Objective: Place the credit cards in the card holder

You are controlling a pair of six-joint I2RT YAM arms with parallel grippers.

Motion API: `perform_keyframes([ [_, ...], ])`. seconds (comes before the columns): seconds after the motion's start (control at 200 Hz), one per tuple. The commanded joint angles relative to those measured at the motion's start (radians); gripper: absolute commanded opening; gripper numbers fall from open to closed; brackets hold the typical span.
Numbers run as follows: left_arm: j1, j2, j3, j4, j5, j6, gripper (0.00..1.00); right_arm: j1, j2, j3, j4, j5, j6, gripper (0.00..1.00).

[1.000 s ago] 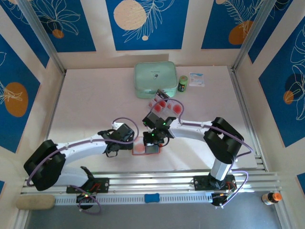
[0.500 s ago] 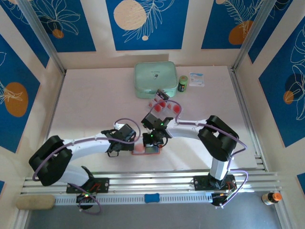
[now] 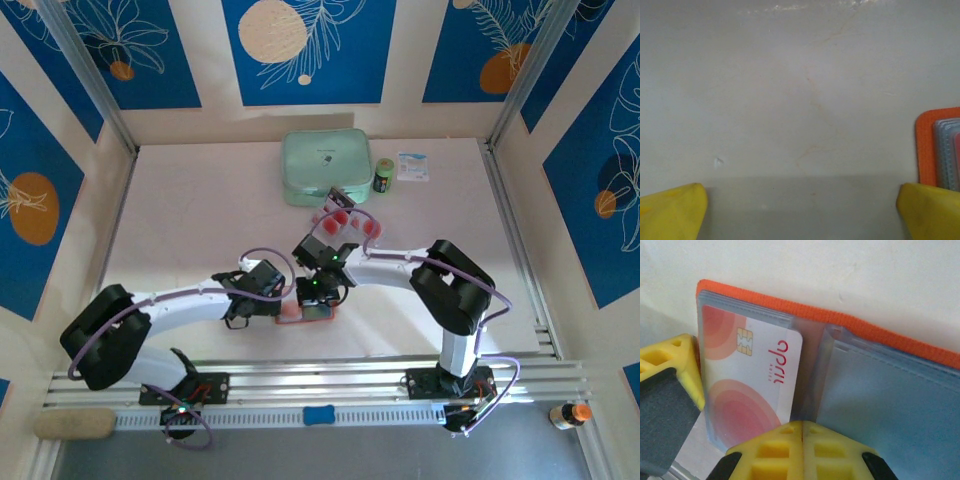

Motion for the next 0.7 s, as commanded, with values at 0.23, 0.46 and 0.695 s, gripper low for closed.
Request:
perform_keyframes([
  [0.23, 0.040, -0.183, 0.060, -0.092, -0.053, 0.005, 1.00, 0.018, 0.016, 0.020, -0.037, -0.030, -0.027, 0.00],
  [0.46, 0.048, -0.263, 0.065, -0.068, -0.043, 0.005, 1.00, 0.013, -0.040, 0.034, -0.060, -0.030, -0.033, 0.00],
  [0.695, 0.049, -0.322, 0.045, -0.044, -0.040, 0.004, 1.00, -0.002, -0.080, 0.035, -0.076, -0.020, -0.041, 0.03],
])
